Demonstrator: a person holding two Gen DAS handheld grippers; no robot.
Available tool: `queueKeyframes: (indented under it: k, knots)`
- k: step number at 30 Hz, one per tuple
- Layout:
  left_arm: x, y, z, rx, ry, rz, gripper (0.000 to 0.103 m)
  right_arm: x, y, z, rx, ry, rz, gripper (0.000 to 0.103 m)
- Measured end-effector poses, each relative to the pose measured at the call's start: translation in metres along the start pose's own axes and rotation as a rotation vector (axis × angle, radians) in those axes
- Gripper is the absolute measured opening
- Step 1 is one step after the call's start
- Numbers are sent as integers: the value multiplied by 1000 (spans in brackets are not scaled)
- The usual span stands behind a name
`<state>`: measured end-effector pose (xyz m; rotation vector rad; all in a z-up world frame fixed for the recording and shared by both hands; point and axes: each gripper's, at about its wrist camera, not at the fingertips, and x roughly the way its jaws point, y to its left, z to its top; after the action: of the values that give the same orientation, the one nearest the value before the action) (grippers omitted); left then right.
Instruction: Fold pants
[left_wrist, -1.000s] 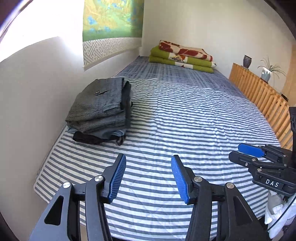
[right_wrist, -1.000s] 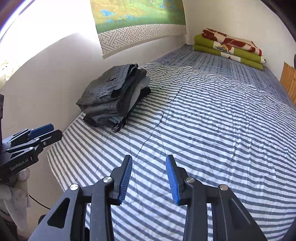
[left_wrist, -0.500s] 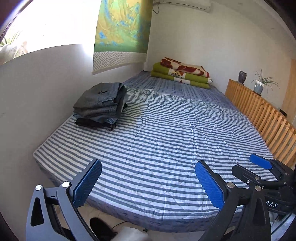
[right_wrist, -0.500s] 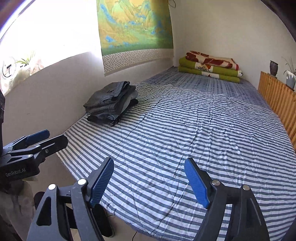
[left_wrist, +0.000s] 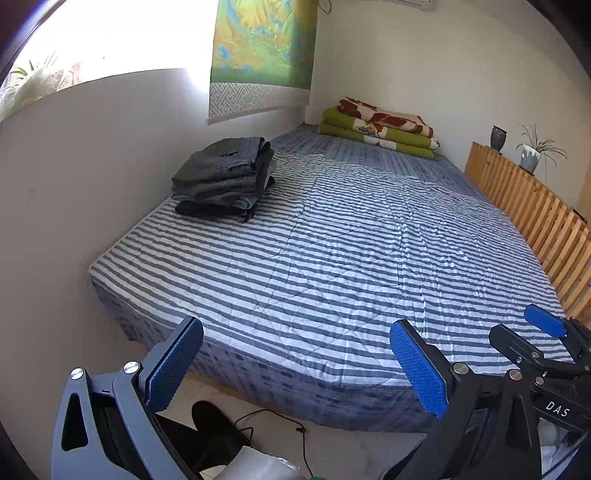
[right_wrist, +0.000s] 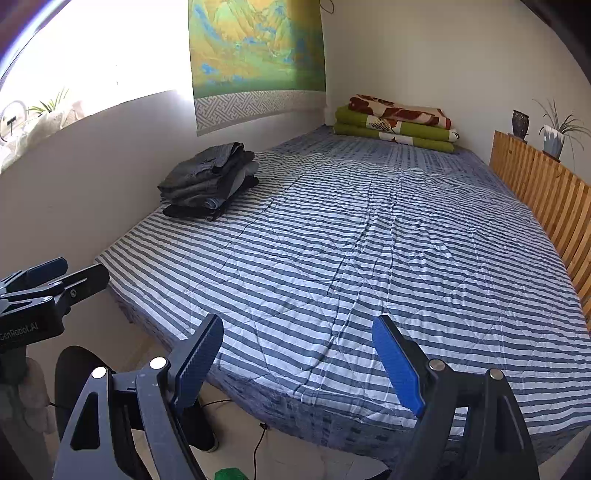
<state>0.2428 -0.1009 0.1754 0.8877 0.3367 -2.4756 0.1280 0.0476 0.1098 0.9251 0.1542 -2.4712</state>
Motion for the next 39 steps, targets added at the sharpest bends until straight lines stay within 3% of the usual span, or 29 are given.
queueKeyframes:
  k: [11,39]
  knots:
    - [9,9,9,4,5,9,102,5,13,7,-39,-11,13,80]
    - [55,4,20,14,35,31,102,42,0,3,-20,55,14,80]
